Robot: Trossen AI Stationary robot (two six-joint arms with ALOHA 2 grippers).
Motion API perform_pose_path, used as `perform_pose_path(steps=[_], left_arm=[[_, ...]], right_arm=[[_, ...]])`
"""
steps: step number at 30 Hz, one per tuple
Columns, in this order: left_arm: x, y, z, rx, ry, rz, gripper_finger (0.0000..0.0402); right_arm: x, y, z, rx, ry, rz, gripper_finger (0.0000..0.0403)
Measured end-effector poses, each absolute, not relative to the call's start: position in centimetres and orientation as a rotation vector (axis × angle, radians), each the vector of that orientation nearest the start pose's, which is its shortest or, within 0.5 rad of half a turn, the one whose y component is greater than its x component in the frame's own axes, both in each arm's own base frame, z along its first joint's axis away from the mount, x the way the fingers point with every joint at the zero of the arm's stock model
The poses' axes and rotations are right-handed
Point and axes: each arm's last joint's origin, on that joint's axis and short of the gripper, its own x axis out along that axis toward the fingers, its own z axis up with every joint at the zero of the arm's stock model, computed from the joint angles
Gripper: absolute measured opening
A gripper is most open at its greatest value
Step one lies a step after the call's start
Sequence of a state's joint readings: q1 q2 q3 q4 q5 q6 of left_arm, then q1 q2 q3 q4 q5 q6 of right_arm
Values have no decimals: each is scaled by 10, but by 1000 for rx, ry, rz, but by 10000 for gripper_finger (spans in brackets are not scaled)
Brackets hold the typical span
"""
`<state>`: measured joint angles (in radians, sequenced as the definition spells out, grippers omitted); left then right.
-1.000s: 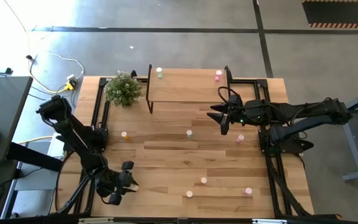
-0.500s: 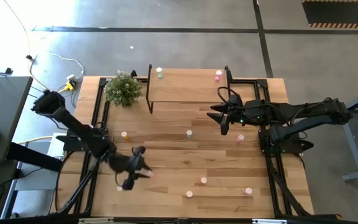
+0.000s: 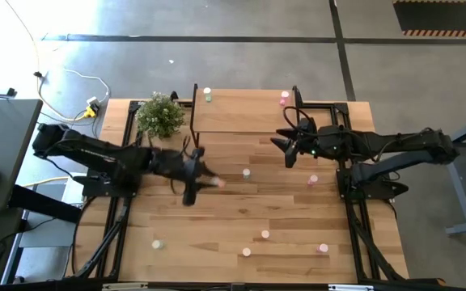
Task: Pick and place medicine bottles onto shelf by color
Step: Put the bottom left pink pill bottle on the shelf
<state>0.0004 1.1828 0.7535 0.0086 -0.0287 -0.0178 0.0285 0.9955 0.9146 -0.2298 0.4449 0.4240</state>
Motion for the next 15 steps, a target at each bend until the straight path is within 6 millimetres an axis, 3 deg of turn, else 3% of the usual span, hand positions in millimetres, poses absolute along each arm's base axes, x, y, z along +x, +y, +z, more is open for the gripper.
perform_pose_path(steps=[9, 15], left_arm=[[255, 69, 300, 50, 373, 251, 121], [243, 109, 327, 52, 311, 334, 121]], right_arm=[[212, -36, 334, 344, 233, -568, 185], [207, -59, 333, 347, 245, -597, 185]])
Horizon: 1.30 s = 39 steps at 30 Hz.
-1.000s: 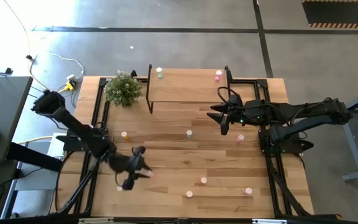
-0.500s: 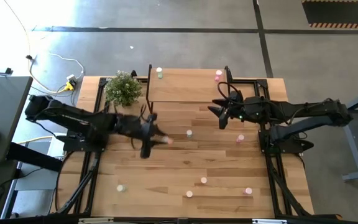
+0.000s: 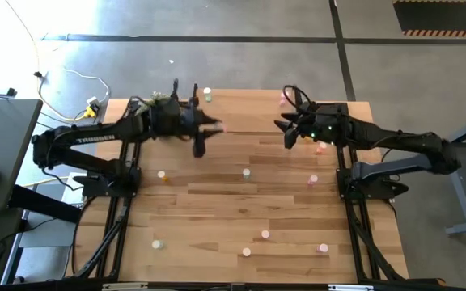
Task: Pick and place medicine bottles onto shelf by color
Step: Put the bottom left pink pill bottle on the shelf
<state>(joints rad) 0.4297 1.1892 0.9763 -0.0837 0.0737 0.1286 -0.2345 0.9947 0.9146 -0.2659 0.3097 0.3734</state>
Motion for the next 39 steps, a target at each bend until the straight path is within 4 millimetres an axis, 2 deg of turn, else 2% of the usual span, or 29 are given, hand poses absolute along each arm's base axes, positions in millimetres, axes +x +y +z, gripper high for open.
perform_pose_path(steps=[4, 9, 17, 25, 30, 39], left_arm=[[234, 132, 340, 48, 280, 392, 121], [233, 160, 350, 31, 265, 414, 121], [249, 211, 350, -6, 337, 480, 121], [267, 256, 348, -93, 439, 484, 121], [276, 270, 340, -140, 510, 483, 121], [283, 277, 313, -212, 615, 469, 121]], right_arm=[[202, -74, 331, 326, 260, -658, 185], [195, -90, 331, 343, 268, -683, 185], [186, -107, 328, 354, 290, -723, 185], [180, -112, 324, 349, 338, -759, 185], [180, -113, 324, 345, 346, -758, 185], [179, -113, 323, 331, 357, -756, 185]])
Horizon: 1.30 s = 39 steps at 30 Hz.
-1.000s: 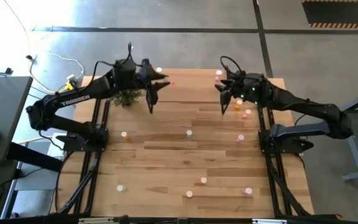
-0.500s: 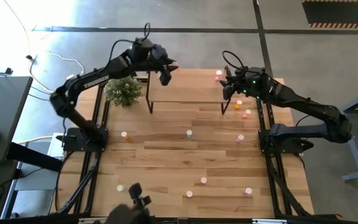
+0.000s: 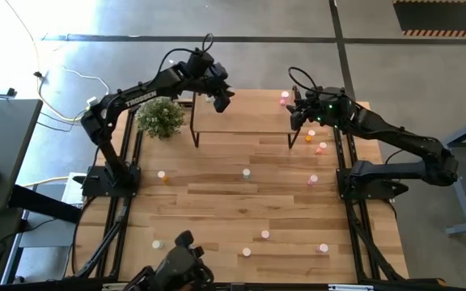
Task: Pick and place medicine bottles onto shelf by color
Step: Put the bottom left pink pill bottle on the shelf
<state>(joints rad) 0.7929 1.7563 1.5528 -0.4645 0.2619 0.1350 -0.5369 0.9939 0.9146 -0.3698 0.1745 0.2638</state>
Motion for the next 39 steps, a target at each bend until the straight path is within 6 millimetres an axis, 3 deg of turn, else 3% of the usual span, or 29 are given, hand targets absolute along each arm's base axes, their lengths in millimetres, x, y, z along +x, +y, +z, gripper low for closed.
perform_pose_path(steps=[11, 39], left_arm=[[290, 284, 293, -235, 667, 472, 121], [290, 285, 287, -250, 710, 520, 121]], right_arm=[[179, -113, 323, 331, 357, -756, 185], [179, -113, 323, 330, 356, -759, 185]])
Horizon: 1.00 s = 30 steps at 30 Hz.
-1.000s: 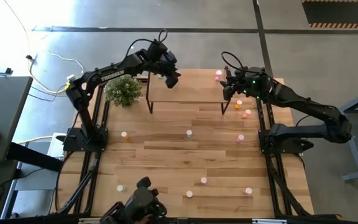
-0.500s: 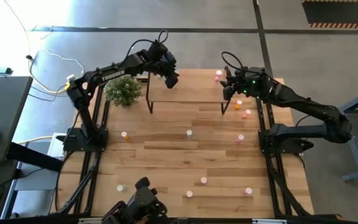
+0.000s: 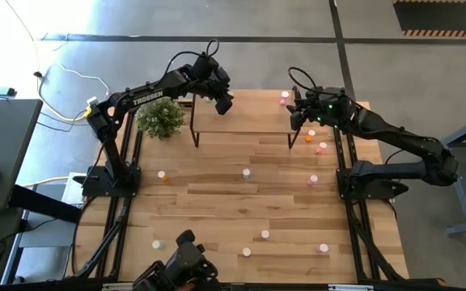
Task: Pick and place medicine bottles onto shelf by color
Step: Put the bottom left pink pill bottle on the shelf, then put the top right orange pill bottle on the shelf
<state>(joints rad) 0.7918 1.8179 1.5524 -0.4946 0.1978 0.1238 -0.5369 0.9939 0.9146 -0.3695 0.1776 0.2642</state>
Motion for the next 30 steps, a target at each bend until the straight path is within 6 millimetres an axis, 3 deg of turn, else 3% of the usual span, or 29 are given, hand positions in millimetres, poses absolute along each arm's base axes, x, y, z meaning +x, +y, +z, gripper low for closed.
perform_pose_path(steps=[30], left_arm=[[292, 287, 288, -223, 685, 524, 184]], right_arm=[[179, -113, 323, 331, 356, -756, 185]])
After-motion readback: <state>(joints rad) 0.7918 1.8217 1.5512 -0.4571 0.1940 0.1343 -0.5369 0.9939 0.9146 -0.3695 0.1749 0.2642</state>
